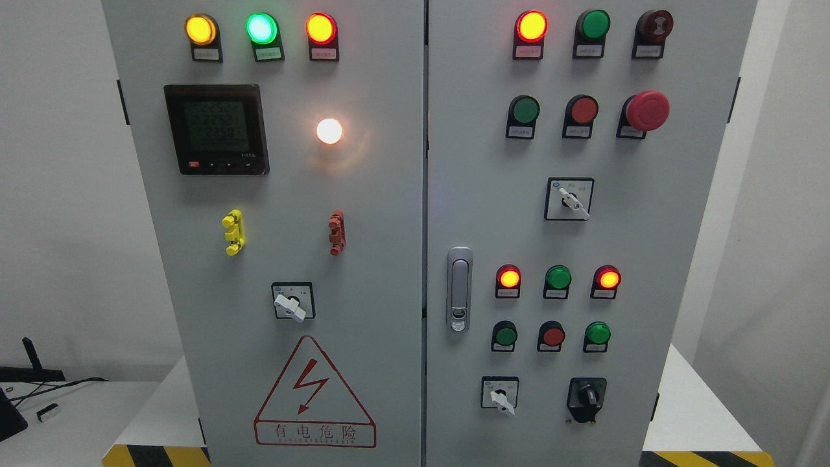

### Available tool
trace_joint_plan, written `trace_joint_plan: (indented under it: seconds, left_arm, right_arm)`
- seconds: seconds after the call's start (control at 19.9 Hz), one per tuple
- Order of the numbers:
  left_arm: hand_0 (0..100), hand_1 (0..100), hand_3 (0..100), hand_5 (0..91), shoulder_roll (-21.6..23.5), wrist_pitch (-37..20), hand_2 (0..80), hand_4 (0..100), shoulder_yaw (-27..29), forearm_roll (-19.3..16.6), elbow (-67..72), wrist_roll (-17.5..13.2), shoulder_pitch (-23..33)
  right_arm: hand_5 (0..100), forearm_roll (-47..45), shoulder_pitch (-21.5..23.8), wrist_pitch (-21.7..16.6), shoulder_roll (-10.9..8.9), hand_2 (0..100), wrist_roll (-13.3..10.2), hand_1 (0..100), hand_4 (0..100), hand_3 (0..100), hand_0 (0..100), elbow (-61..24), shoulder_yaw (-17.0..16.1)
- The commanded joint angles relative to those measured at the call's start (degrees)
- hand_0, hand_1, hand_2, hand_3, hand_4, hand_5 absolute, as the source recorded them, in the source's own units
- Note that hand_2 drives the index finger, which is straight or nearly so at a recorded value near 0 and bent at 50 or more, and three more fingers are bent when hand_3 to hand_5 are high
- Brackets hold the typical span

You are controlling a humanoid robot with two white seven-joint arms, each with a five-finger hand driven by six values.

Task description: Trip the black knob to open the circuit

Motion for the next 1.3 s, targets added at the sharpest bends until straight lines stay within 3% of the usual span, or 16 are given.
trace_joint_plan:
  seconds: [0.0,0.35,0.6,0.9,1.05,1.25]
  left_arm:
    - [12,39,0,0.0,0.0,0.0,0.0,0,0.0,-1.8,0.0,0.0,0.0]
    - [12,39,0,0.0,0.0,0.0,0.0,0,0.0,-1.8,0.0,0.0,0.0]
    - [12,39,0,0.0,0.0,0.0,0.0,0,0.0,-1.8,0.0,0.0,0.0]
    - [12,39,0,0.0,-0.1,0.0,0.0,0,0.0,-1.8,0.0,0.0,0.0]
    - [12,39,0,0.0,0.0,0.0,0.0,0,0.0,-1.8,0.0,0.0,0.0]
    - [12,39,0,0.0,0.0,0.0,0.0,0,0.0,-1.8,0.0,0.0,0.0]
  right_arm:
    - [18,0.0,0.8,0.2,-0.13,11,0.0,10,16,23,3,-2.2,-0.1]
    - [19,0.0,2.2,0.0,-0.04,11,0.0,11,17,23,3,-4.3,-0.1]
    - [20,0.1,11.2,0.4,-0.83,12,0.0,11,18,25,3,-21.7,-0.1]
    - [22,0.0,19.8,-1.1,-2.94,15,0.2,15,22,28,2,-34.9,-0.3]
    - [23,0.0,27.7,-5.8,-4.96,17,0.3,16,23,30,3,-47.7,-0.9]
    - [25,0.1,38.6,-7.0,-8.56,19,0.2,18,26,33,3,-69.3,-1.1]
